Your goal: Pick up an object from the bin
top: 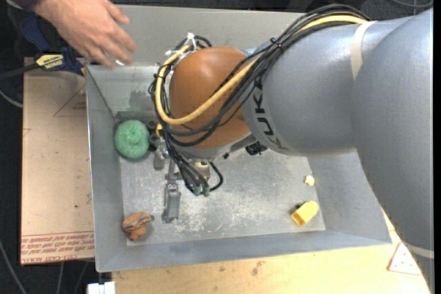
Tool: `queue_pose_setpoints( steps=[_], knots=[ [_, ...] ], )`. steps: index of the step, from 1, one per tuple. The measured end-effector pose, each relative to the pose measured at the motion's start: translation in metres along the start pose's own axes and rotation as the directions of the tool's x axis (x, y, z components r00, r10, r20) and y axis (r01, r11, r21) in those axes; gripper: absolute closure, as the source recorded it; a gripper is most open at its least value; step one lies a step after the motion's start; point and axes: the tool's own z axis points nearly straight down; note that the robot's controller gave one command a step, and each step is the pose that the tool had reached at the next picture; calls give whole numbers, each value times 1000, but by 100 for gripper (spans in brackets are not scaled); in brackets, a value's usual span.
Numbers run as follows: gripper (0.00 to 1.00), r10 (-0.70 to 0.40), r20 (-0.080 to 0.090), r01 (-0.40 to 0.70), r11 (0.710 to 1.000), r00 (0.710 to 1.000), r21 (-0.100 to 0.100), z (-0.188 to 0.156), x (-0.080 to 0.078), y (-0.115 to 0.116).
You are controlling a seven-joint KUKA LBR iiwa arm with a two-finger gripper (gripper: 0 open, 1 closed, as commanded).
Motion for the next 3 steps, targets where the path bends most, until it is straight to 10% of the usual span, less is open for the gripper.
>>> queue_pose_setpoints(
  steps=[1,3],
  knots=[
    [0,4,7,-4,1000,1000,-2,-4,-2,-1],
    [0,-323,6,323,946,946,1,60,19,17]
  ],
)
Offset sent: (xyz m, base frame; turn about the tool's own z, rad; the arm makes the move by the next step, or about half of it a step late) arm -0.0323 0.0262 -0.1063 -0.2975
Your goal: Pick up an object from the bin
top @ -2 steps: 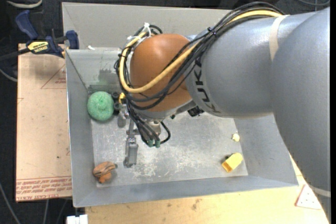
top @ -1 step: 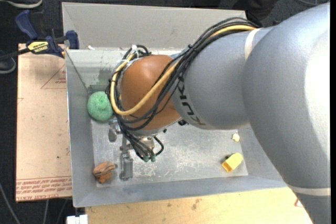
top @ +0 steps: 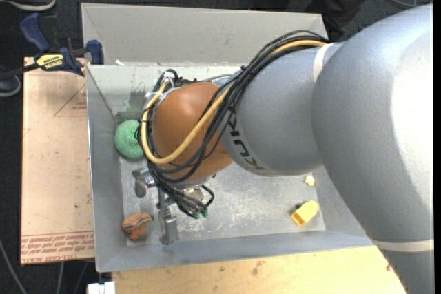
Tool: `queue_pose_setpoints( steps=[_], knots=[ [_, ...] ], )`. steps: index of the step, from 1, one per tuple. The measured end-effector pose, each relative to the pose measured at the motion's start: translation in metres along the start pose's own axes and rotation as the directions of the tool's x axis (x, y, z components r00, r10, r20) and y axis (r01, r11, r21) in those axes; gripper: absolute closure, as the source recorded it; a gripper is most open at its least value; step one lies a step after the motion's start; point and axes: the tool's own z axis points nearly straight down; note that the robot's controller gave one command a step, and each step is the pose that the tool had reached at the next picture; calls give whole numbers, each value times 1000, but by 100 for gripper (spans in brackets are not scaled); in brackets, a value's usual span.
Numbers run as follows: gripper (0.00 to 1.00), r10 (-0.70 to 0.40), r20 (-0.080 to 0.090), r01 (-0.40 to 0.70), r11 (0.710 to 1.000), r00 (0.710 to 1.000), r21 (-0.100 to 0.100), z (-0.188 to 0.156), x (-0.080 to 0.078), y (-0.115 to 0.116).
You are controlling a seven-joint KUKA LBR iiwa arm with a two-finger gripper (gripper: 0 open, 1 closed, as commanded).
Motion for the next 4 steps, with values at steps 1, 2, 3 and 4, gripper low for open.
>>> queue_pose_setpoints(
  steps=[1,2,3,4],
  knots=[
    [0,-231,4,231,973,973,-1,1,-2,22],
    [0,-205,20,205,979,979,5,44,0,19],
    [100,-564,6,564,826,826,2,46,2,25],
    [100,-562,5,562,827,827,1,46,2,25]
  ],
)
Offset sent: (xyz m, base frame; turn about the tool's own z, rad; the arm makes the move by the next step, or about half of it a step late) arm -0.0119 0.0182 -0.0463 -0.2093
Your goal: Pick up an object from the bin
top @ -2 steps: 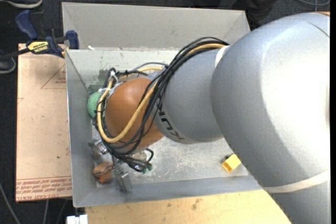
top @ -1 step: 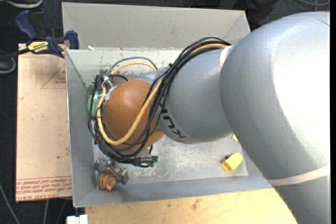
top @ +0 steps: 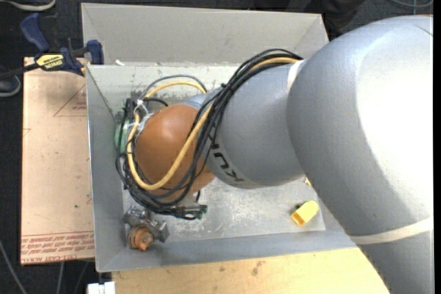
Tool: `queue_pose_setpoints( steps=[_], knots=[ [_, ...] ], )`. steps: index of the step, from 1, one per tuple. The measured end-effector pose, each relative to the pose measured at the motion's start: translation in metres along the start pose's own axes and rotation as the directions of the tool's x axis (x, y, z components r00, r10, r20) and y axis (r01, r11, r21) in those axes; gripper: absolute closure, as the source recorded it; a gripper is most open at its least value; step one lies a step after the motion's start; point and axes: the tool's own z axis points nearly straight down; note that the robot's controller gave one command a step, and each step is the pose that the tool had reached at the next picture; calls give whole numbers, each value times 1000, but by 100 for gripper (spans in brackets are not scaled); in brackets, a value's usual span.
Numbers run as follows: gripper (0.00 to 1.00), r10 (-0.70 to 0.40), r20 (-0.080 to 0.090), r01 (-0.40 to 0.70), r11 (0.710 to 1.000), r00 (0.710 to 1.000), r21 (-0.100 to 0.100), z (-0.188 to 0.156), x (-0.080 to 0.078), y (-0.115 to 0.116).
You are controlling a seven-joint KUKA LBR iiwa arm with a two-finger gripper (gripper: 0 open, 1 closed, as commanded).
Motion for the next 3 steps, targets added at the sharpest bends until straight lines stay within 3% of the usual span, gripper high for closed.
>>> queue_pose_setpoints(
  steps=[3],
  knots=[
    [100,4,-2,-4,1000,1000,-1,-5,-1,1]
  ],
)
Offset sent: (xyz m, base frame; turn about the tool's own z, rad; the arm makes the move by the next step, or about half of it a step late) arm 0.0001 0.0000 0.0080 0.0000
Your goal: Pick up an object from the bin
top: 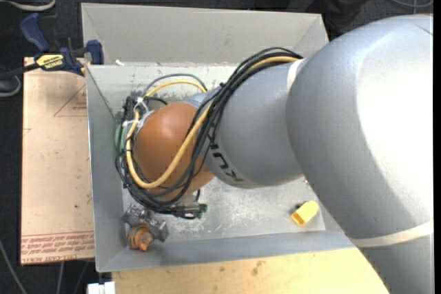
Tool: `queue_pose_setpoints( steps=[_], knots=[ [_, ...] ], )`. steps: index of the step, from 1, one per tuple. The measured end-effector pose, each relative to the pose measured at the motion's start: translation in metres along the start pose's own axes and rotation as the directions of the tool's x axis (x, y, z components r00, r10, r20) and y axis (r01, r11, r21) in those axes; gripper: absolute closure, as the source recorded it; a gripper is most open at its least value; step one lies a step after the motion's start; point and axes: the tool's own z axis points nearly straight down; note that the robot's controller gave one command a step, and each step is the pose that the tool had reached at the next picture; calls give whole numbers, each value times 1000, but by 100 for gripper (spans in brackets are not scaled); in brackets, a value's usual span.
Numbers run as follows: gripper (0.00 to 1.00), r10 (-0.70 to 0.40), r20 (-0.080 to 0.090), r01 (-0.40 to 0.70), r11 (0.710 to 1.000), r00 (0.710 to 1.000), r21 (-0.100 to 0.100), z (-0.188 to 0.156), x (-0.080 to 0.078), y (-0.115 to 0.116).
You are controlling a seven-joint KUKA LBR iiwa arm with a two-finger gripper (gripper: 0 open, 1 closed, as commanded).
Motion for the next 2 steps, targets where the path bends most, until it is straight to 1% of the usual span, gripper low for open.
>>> queue_pose_setpoints(
  steps=[1,2],
  knots=[
    [100,1,2,-1,1000,1000,1,-11,-1,0],
    [100,3,-1,-3,1000,1000,0,0,-1,0]
  ],
)
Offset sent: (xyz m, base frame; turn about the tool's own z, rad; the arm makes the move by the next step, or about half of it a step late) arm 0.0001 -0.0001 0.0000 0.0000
